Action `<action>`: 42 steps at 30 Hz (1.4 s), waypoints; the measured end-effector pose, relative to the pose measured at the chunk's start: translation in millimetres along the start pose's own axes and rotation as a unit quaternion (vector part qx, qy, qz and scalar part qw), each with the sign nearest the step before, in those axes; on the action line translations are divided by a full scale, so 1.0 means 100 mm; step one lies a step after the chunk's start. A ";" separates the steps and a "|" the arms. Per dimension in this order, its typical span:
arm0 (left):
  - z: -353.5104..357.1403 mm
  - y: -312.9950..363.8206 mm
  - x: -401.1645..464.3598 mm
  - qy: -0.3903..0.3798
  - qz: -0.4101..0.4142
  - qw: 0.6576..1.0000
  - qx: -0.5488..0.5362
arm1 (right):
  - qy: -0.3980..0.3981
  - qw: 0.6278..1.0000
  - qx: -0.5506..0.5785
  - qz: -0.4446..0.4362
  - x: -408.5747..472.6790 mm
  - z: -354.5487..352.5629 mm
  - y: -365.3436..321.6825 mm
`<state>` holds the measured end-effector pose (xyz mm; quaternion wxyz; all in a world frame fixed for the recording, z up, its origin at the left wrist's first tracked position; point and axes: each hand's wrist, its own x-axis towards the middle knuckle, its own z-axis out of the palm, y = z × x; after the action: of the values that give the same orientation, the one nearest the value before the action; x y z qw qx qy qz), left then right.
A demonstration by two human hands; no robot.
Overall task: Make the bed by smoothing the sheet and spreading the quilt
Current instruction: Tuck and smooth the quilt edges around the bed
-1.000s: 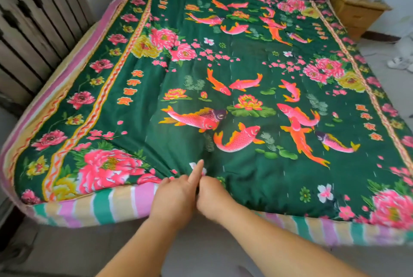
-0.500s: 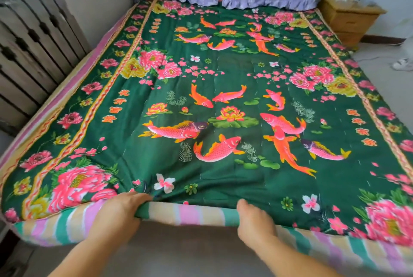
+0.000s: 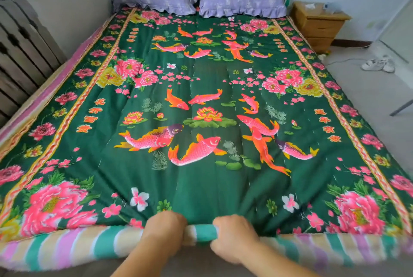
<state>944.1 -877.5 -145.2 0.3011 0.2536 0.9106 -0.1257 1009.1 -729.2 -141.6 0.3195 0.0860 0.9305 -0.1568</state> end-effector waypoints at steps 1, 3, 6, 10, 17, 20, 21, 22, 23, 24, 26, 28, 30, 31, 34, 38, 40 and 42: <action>-0.04 0.00 -0.02 -0.011 0.001 1.000 0.007 | -0.023 1.000 0.006 -0.002 0.01 -0.05 -0.01; -0.13 -0.05 0.00 0.002 0.003 1.000 -0.004 | -0.033 0.999 0.012 -0.010 0.05 -0.20 -0.02; -0.12 -0.08 -0.03 0.007 -0.008 1.000 -0.014 | -0.009 1.000 0.009 -0.027 0.02 -0.27 -0.03; -0.08 -0.06 -0.10 -0.011 -0.008 1.000 0.006 | -0.008 0.999 0.008 -0.039 -0.03 -0.05 0.04; -0.10 -0.05 -0.08 -0.018 -0.028 0.999 0.010 | 0.065 0.991 -0.115 0.032 0.00 0.18 1.01; -0.06 -0.04 -0.06 -0.021 -0.036 0.999 0.010 | 0.046 0.997 -0.042 0.047 -0.07 0.10 1.29; -0.02 -0.03 -0.07 -0.024 -0.036 0.999 0.009 | 0.045 0.998 -0.021 0.043 -0.10 0.07 1.33; 0.04 -0.01 -0.09 -0.029 -0.033 0.999 0.006 | 0.052 0.998 -0.008 0.038 -0.15 0.06 1.37; 0.10 0.03 -0.11 -0.031 -0.031 0.999 0.003 | 0.062 0.998 -0.002 0.033 -0.21 0.06 1.40; 0.15 0.06 -0.13 -0.030 -0.031 0.999 -0.003 | 0.076 0.997 -0.005 0.023 -0.27 0.06 1.41; 0.23 0.10 -0.16 -0.024 -0.039 0.999 -0.013 | 0.083 0.996 -0.027 0.013 -0.39 0.08 1.39; 0.27 0.15 -0.18 -0.011 -0.052 0.998 -0.026 | 0.082 0.995 -0.050 0.010 -0.47 0.12 1.37; 0.31 0.18 -0.17 0.003 -0.057 0.998 -0.024 | 0.086 0.994 -0.065 0.006 -0.45 0.14 1.36; 0.35 0.21 -0.18 0.004 -0.057 0.998 -0.017 | 0.086 0.994 -0.074 0.008 -0.46 0.17 1.35; 0.43 0.26 -0.20 0.006 -0.061 0.998 -0.002 | 0.089 0.991 -0.095 0.020 -0.43 0.23 1.32; 0.46 0.56 -0.25 -0.002 -0.076 0.997 -0.026 | 0.109 0.989 -0.096 0.017 -0.43 0.21 1.26; 0.45 0.95 -0.23 0.029 -0.027 0.996 -0.075 | 0.115 0.989 -0.094 0.013 -0.48 0.19 1.22; 0.37 1.42 -0.21 0.086 0.052 0.987 -0.125 | 0.128 0.989 -0.074 0.005 -0.52 0.16 1.21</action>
<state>1053.0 -780.2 -172.9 0.2575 0.2711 0.9271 0.0273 1090.3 -625.1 -150.1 0.2041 0.0861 0.9724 -0.0736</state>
